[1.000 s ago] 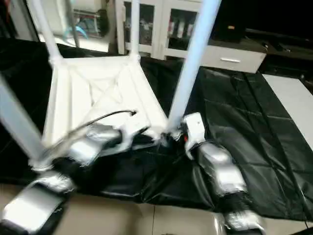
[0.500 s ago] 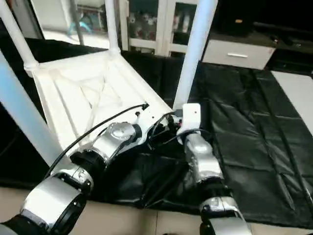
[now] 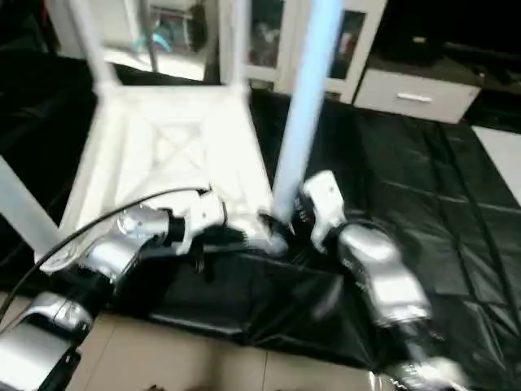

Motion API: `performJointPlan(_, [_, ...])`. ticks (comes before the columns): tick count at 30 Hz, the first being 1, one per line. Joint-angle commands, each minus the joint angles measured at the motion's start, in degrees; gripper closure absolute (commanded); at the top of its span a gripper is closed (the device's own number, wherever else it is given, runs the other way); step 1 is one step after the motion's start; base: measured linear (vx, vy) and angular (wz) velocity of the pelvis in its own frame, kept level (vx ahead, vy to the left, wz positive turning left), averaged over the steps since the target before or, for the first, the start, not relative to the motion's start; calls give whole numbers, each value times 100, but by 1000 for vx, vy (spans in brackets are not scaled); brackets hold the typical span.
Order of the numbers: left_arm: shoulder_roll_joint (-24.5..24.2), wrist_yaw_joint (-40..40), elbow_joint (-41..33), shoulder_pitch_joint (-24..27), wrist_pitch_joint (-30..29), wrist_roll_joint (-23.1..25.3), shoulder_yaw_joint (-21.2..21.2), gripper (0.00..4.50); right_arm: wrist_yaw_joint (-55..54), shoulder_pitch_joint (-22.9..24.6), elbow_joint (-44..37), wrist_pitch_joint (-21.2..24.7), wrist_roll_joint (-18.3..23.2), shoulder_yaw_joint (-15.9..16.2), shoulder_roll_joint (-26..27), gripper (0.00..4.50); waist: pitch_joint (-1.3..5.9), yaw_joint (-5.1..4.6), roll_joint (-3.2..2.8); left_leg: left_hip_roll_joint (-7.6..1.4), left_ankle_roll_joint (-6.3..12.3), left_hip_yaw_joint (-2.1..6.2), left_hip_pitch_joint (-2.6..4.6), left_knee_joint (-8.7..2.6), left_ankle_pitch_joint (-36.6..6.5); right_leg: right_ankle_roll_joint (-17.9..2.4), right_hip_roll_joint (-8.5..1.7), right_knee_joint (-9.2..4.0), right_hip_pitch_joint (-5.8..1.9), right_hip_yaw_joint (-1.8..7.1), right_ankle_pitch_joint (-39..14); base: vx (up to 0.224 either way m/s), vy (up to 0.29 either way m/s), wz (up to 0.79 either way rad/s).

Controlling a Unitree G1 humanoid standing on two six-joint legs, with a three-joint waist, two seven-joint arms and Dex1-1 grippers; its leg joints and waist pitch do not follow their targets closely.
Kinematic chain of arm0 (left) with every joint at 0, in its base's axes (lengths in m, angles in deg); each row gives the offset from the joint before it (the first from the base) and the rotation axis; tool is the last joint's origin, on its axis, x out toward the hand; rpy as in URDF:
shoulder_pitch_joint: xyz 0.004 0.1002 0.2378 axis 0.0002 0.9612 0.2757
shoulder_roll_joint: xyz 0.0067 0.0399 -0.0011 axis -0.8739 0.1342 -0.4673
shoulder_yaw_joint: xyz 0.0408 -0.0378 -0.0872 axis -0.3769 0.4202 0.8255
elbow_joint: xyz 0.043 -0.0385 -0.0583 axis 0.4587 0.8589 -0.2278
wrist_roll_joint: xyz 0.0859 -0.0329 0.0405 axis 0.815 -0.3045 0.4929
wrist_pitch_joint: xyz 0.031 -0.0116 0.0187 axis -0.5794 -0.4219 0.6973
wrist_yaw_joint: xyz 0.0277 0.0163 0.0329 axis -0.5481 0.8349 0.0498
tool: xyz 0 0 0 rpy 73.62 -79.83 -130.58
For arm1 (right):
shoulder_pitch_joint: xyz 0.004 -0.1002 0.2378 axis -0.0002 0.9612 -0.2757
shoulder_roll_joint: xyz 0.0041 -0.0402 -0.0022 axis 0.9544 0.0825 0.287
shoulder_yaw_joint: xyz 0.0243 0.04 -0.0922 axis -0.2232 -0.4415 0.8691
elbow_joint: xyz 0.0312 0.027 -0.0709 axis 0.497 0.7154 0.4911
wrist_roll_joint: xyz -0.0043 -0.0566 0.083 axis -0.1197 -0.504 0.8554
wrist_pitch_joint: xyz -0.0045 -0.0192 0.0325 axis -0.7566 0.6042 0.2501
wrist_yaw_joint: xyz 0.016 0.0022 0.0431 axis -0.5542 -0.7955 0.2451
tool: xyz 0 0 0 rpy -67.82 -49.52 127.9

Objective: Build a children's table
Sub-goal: Rotate leg to tighten

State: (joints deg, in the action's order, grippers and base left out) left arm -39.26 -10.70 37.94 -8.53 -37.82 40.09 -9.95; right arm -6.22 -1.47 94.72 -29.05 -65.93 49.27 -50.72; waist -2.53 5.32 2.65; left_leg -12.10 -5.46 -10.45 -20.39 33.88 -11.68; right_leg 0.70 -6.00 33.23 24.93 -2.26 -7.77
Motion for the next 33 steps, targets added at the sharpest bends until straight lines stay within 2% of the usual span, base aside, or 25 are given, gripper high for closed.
performJointPlan(1, [-40,-624,-358,76,-84,-187,-225,450,728,112,-251,-13,132,175,-306,4,359,-31,34,-80,392,-65,61,-427,-1234,-1416,-84,-218,-370,111,-877,0,0,0])
performJointPlan(2, [-155,-983,-585,186,-126,-262,-279,450,1087,168,-333,16,171,367,-506,4,347,-56,61,-72,440,-69,25,-428,-1243,-1390,-108,-227,-362,111,-967,0,0,0])
performJointPlan(3, [-190,-1096,-666,224,-147,-283,-293,450,1197,184,-371,37,172,429,-554,4,353,-64,76,-74,447,-64,17,-433,-1244,-1362,-116,-229,-371,107,-1056,0,0,0])
performJointPlan(5, [-251,-1269,-811,292,-188,-318,-302,450,1351,215,-468,112,169,498,-613,4,339,-72,60,-86,411,-67,33,-434,-1288,-1300,-130,-263,-327,114,-1267,0,0,0])
performJointPlan(7, [-278,-1368,-881,320,-268,-361,-312,450,1447,217,-509,242,246,532,-586,4,343,-62,64,-83,386,-72,46,-430,-1275,-1293,-121,-259,-320,116,-1275,0,0,0])
performJointPlan(9, [-255,-1521,-938,328,-393,-392,-365,450,1719,222,-515,362,231,710,-576,4,349,-46,86,-82,386,-70,35,-427,-1176,-1308,-122,-234,-332,112,-1160,0,0,0])
performJointPlan(10, [-255,-1521,-938,328,-393,-392,-365,450,1719,222,-515,362,231,710,-576,4,345,-41,72,-80,391,-66,23,-429,-1148,-1305,-129,-235,-333,112,-1149,0,0,0])
performJointPlan(11, [-238,-1511,-941,309,-411,-391,-400,450,1831,222,-512,377,291,735,-583,4,349,-40,113,-74,384,-65,9,-425,-1132,-1275,-131,-233,-346,107,-1178,0,0,0])
performJointPlan(13, [-240,-1512,-1016,303,-455,-413,-427,450,1983,204,-494,370,358,780,-608,4,349,-32,79,-77,384,-61,19,-425,-1157,-1266,-138,-234,-338,110,-1230,0,0,0])
performJointPlan(14, [-245,-1529,-1046,303,-476,-425,-433,450,2047,183,-441,357,333,825,-623,4,355,-35,85,-79,380,-62,19,-417,-1141,-1274,-138,-230,-341,110,-1191,0,0,0])
performJointPlan(15, [-253,-1548,-1072,308,-494,-430,-435,450,2083,165,-390,335,291,863,-636,33,362,-31,96,-74,391,-62,9,-410,-1068,-1285,-139,-216,-353,110,-1111,0,0,0])
performJointPlan(18, [-280,-1602,-1132,340,-525,-361,-416,450,2184,139,-244,227,116,955,-699,46,368,-37,103,-67,424,-65,0,-395,-910,-1333,-135,-197,-358,105,-981,0,0,0])
performJointPlan(19, [-280,-1602,-1132,340,-525,-361,-416,450,2184,139,-244,227,116,955,-699,67,371,-38,104,-65,430,-68,0,-390,-878,-1346,-135,-193,-360,105,-946,0,0,0])
performJointPlan(22, [-303,-1603,-1131,338,-545,-358,-389,450,2219,137,-112,131,-38,949,-758,86,365,-40,104,-59,458,-73,1,-383,-918,-1347,-130,-202,-359,108,-1008,0,0,0])
performJointPlan(23, [-303,-1603,-1130,338,-545,-358,-389,450,2218,137,-111,129,-40,948,-758,94,367,-40,81,-62,441,-72,6,-385,-942,-1347,-129,-206,-355,109,-1031,0,0,0])
performJointPlan(25, [-300,-1594,-1121,332,-545,-346,-410,450,2209,133,-116,131,-37,931,-751,117,366,-31,79,-63,416,-68,12,-388,-988,-1347,-126,-205,-356,107,-1061,0,0,0])
performJointPlan(27, [-288,-1590,-1129,333,-549,-341,-422,450,2215,128,-117,124,-35,932,-743,132,372,-35,51,-61,393,-63,13,-388,-1001,-1361,-121,-195,-361,105,-1003,0,0,0])
performJointPlan(28, [-275,-1594,-1145,331,-563,-337,-429,450,2219,113,-106,110,-34,935,-735,148,378,-37,65,-59,403,-66,15,-382,-978,-1383,-116,-190,-365,105,-929,0,0,0])
performJointPlan(29, [-267,-1614,-1154,337,-575,-352,-430,450,2213,103,-89,84,-35,935,-724,158,377,-38,53,-57,408,-67,13,-382,-973,-1400,-113,-189,-366,104,-889,0,0,0])
performJointPlan(33, [-289,-1655,-1117,374,-555,-310,-468,450,2225,115,-58,31,-35,923,-680,168,378,-44,64,-58,401,-66,11,-379,-1023,-1413,-112,-190,-370,102,-926,0,0,0])
